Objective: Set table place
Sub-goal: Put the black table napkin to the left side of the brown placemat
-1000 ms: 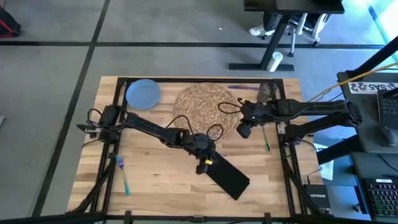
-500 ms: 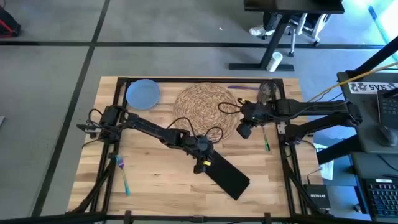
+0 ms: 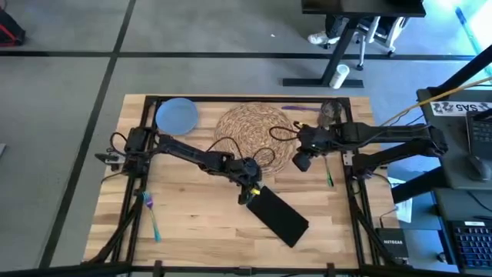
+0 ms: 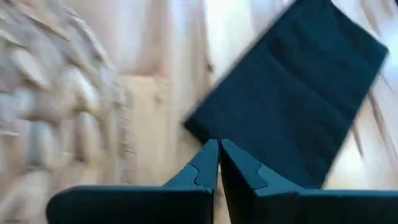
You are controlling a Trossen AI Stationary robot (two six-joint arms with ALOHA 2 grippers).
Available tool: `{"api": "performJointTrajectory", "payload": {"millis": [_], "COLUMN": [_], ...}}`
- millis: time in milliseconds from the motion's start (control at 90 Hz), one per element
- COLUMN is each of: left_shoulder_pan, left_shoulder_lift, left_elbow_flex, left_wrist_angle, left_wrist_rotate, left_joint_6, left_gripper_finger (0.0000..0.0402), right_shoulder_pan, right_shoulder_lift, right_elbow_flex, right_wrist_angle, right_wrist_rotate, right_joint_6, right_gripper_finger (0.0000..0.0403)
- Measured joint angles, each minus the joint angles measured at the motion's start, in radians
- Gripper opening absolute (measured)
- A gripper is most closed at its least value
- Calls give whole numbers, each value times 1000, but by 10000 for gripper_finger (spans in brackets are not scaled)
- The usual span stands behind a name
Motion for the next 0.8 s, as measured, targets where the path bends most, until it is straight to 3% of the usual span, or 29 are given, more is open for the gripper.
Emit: {"api": "performJointTrajectory", "payload": {"millis": [356, 644, 800], "left_shoulder_pan": [70, -40, -93], "left_shoulder_lift": [-87, -121, -70], "left_elbow_flex": [0, 0, 1], "left_wrist_angle": [-27, 145, 164], "left_wrist_rotate": [40, 75, 8], "left_joint_6": [25, -13, -19], "left_gripper_finger": [0, 0, 0], "right_shoulder_pan": [0, 0, 0], "right_shoulder_lift": [0, 0, 0], "right_elbow_flex": [0, 0, 0], "right_wrist_angle": [-12, -45, -50], "right_wrist_rotate": [-1, -8, -9], "right_joint_6": [0, -3, -1], "right_gripper_finger": [0, 0, 0]}}
